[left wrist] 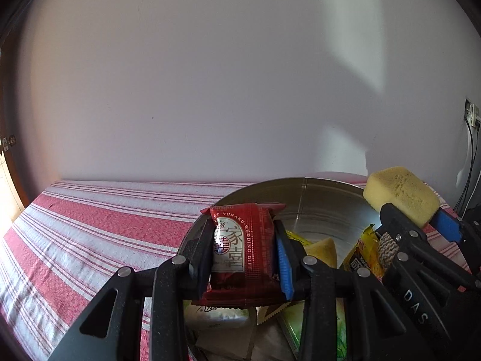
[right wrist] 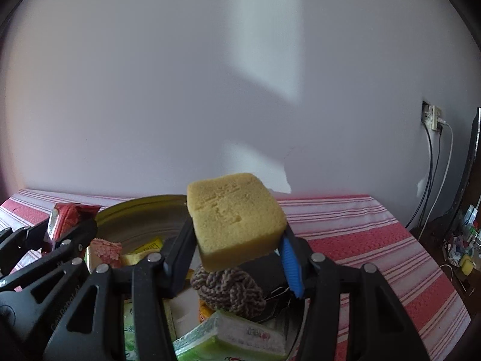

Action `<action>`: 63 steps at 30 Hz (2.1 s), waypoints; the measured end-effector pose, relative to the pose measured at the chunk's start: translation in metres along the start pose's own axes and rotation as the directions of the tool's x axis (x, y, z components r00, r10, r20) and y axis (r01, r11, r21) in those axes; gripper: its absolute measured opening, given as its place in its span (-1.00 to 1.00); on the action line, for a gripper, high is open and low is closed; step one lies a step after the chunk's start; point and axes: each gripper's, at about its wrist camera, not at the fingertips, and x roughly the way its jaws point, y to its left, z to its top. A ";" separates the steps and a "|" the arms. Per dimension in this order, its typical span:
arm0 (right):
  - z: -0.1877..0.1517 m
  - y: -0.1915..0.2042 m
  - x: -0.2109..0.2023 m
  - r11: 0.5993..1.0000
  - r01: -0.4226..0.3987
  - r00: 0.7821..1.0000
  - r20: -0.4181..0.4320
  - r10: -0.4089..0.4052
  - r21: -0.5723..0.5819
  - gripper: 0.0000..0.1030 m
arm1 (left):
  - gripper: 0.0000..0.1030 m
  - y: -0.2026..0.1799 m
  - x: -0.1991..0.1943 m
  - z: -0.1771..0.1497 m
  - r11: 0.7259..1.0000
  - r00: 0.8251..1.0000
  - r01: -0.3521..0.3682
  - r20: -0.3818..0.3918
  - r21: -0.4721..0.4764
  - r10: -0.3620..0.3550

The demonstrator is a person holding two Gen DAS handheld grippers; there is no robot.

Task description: Organize objects

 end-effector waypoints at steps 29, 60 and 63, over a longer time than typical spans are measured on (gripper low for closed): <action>0.001 -0.023 -0.022 0.981 -0.133 0.990 0.074 0.124 0.140 1.00 | 0.87 -0.008 -0.005 -0.008 0.999 0.999 0.035 0.015 0.040 -0.036; -0.030 0.007 -0.091 0.993 0.102 0.961 0.251 -0.112 0.051 1.00 | 0.97 0.028 -0.063 -0.038 0.998 0.980 -0.065 0.187 0.021 0.060; -0.032 0.010 -0.101 0.990 0.134 0.949 0.282 -0.140 0.041 1.00 | 0.97 0.030 -0.069 -0.041 0.998 0.978 -0.059 0.201 0.016 0.055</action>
